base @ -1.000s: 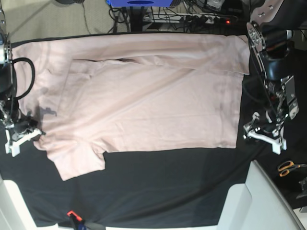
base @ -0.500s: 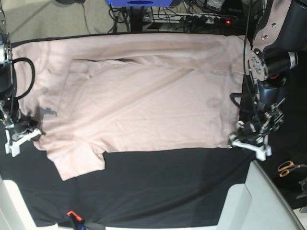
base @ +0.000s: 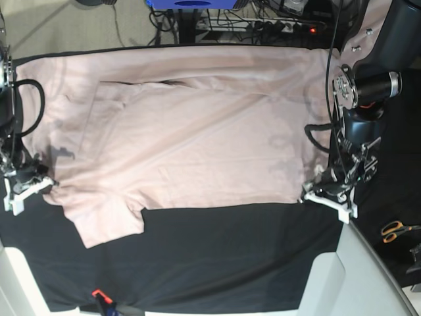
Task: Fold the T-shirt properly
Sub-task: 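Grasp the shirt's side edge with the right gripper, then the left, then fold the side edge over toward the collar with both grippers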
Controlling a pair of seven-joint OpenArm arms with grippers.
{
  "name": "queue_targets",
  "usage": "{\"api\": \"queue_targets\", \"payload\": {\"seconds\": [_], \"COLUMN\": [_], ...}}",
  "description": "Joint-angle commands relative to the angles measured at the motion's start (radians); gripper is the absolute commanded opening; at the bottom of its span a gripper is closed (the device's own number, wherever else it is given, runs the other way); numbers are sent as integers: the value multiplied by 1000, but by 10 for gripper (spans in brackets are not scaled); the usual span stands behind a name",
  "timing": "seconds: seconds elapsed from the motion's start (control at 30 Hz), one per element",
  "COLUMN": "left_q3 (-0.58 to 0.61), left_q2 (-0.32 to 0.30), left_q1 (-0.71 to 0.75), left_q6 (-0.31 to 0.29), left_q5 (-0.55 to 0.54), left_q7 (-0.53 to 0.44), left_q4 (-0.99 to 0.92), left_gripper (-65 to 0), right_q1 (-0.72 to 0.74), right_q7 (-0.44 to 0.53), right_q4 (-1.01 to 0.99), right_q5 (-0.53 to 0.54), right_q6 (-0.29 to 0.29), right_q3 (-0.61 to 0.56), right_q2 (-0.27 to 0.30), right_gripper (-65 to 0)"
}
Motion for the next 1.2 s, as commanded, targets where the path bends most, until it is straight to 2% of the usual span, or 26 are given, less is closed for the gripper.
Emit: {"api": "queue_targets", "payload": {"seconds": [0.0,0.07,0.1,0.23,0.33,0.47,0.67,0.73,0.9,1.1,1.17], "left_q3": [2,8,8,11,90,155,153,138,0,0,-6], "left_q2": [-13,-14,-14,-31,-36,-40,-48,-50,-43,-43,-43], "left_q1": [-10,-2,-1,-2,-5,30,47,72,165,234,248], "left_q6": [-2,-2,-2,-2,-2,-2,-2,-2,-2,-2,-2], "left_q5": [6,7,7,9,9,-2,-5,-5,-2,0,-2], "left_q7": [30,30,30,30,31,41,134,150,232,237,237], "left_q4": [3,3,5,13,33,148,278,329,516,570,577], "left_gripper": [-497,-634,-650,-650,-650,-650,-650,-650,-650,-650,-650], "right_q1": [24,24,24,24,24,22,22,22,-13,-99,-117], "right_q7": [20,20,20,28,84,104,107,107,103,95,63], "right_q4": [14,14,14,15,15,15,15,15,71,224,256], "right_q5": [11,11,11,11,11,11,11,11,11,12,12], "right_q6": [8,8,8,8,3,3,8,9,11,2,2], "right_q3": [3,3,3,3,3,3,3,3,3,9,10], "right_q2": [19,19,19,18,18,21,33,33,39,60,62], "right_gripper": [-650,-650,-650,-650,-650,-650,-650,-650,-650,-650,-650]}}
